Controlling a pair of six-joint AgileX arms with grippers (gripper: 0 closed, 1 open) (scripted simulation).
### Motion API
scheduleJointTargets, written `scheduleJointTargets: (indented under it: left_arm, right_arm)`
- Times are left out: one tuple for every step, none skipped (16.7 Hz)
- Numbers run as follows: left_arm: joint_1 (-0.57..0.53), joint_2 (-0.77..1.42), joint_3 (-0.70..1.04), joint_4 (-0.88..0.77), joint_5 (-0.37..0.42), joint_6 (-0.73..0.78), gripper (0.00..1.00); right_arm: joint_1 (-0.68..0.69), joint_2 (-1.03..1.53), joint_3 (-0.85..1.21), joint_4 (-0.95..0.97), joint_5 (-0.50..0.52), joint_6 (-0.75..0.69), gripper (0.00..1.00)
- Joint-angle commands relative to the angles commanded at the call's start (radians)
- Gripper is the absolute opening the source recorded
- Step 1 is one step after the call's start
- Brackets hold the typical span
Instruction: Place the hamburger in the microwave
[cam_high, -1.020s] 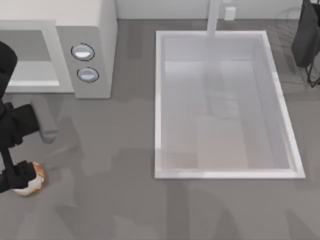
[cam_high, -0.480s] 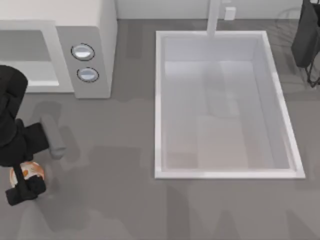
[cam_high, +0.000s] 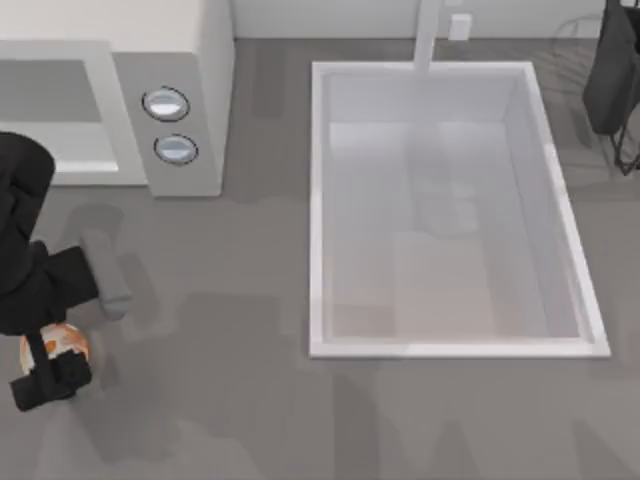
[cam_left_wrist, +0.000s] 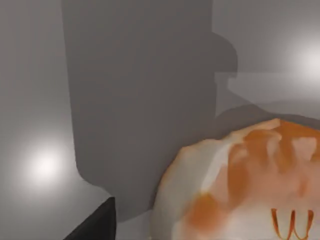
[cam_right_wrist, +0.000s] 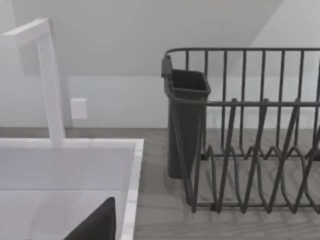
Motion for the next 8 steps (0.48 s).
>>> scheduleJointTargets:
  left_arm:
    - [0.000,0.000,0.000,0.000,0.000,0.000,0.70]
    - [0.000,0.000,0.000,0.000,0.000,0.000,0.62]
    - [0.000,0.000,0.000,0.000,0.000,0.000,0.55]
    - [0.000,0.000,0.000,0.000,0.000,0.000,0.47]
    - [0.000,0.000,0.000,0.000,0.000,0.000,0.40]
    - [0.000,0.000,0.000,0.000,0.000,0.000,0.32]
    - [0.000,0.000,0.000,0.000,0.000,0.000,0.25]
    - [0.000,0.000,0.000,0.000,0.000,0.000,0.17]
  right_arm:
    - [0.000,0.000,0.000,0.000,0.000,0.000,1.00]
    - [0.000,0.000,0.000,0.000,0.000,0.000,1.00]
    - [0.000,0.000,0.000,0.000,0.000,0.000,1.00]
    - [0.000,0.000,0.000,0.000,0.000,0.000,1.00]
    - [0.000,0.000,0.000,0.000,0.000,0.000,1.00]
    - [0.000,0.000,0.000,0.000,0.000,0.000,1.00]
    - [0.000,0.000,0.000,0.000,0.000,0.000,1.00]
    - [0.000,0.000,0.000,0.000,0.000,0.000,1.00]
